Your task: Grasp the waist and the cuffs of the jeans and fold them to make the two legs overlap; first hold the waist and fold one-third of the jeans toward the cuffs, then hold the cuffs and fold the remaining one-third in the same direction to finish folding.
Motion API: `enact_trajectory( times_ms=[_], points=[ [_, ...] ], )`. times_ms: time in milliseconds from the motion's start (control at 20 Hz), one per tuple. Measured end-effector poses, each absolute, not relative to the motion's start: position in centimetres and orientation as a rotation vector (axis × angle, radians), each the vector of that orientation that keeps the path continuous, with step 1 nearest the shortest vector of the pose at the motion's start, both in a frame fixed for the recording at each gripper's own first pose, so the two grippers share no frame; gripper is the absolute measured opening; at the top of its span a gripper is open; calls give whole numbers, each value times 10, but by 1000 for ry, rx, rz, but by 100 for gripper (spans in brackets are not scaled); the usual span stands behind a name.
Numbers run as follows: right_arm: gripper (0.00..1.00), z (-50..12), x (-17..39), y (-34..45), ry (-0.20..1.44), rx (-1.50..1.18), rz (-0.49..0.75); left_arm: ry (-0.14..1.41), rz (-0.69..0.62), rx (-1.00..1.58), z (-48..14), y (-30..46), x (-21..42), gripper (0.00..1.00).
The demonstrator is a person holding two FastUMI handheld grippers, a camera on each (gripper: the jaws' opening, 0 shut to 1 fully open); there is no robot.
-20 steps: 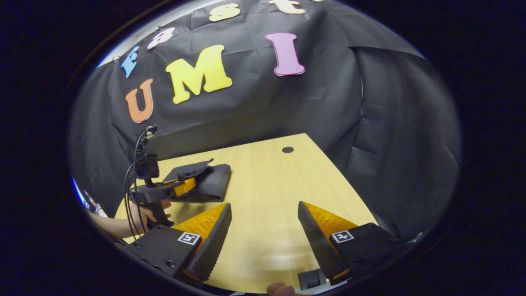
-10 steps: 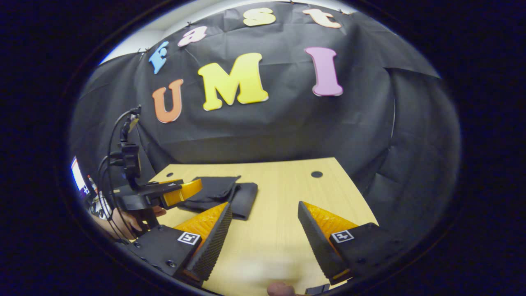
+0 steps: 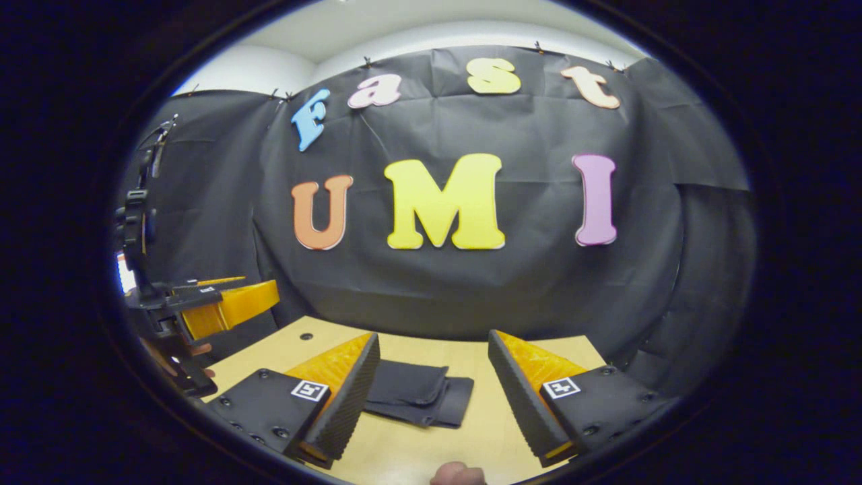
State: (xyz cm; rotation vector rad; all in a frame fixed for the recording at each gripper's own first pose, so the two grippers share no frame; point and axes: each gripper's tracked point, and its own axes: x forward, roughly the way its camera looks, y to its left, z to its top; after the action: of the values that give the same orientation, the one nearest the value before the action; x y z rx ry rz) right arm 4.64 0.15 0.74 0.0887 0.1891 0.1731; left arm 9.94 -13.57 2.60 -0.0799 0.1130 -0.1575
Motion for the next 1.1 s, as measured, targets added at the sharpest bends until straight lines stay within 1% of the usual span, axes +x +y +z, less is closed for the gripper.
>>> enact_trajectory(
  times_ms=[100, 250, 400, 500, 550, 600, 650, 750, 800, 850, 1000, 1050, 1100],
  points=[
    [94, 26, 47, 18, 138, 76, 170, 90, -132, -96, 40, -116, 92, 98],
    [94, 38, 44, 33, 78, 44, 149, 64, -88, -105, 52, -90, 86, 98],
    [94, 43, 41, 45, 56, 29, 132, 42, -65, -109, 58, -69, 79, 98],
    [94, 43, 40, 48, 56, 36, 119, 39, -71, -125, 60, -67, 78, 98],
    [98, 43, 41, 46, 56, 41, 107, 40, -73, -131, 61, -67, 78, 98],
    [98, 43, 40, 45, 55, 46, 97, 39, -74, -132, 61, -66, 78, 98],
    [94, 44, 40, 45, 55, 51, 89, 41, -78, -129, 59, -67, 79, 98],
    [94, 43, 39, 42, 58, 51, 77, 46, -83, -124, 58, -69, 79, 98],
    [94, 44, 39, 41, 58, 56, 72, 45, -86, -127, 58, -69, 78, 100],
    [94, 44, 39, 40, 59, 60, 70, 47, -91, -133, 58, -72, 79, 98],
    [94, 44, 38, 36, 56, 56, 63, 53, -97, -140, 57, -76, 78, 98],
    [94, 43, 37, 35, 56, 54, 62, 53, -98, -143, 57, -76, 78, 100],
    [94, 44, 36, 34, 56, 56, 62, 53, -97, -143, 58, -78, 79, 89]
  ],
)
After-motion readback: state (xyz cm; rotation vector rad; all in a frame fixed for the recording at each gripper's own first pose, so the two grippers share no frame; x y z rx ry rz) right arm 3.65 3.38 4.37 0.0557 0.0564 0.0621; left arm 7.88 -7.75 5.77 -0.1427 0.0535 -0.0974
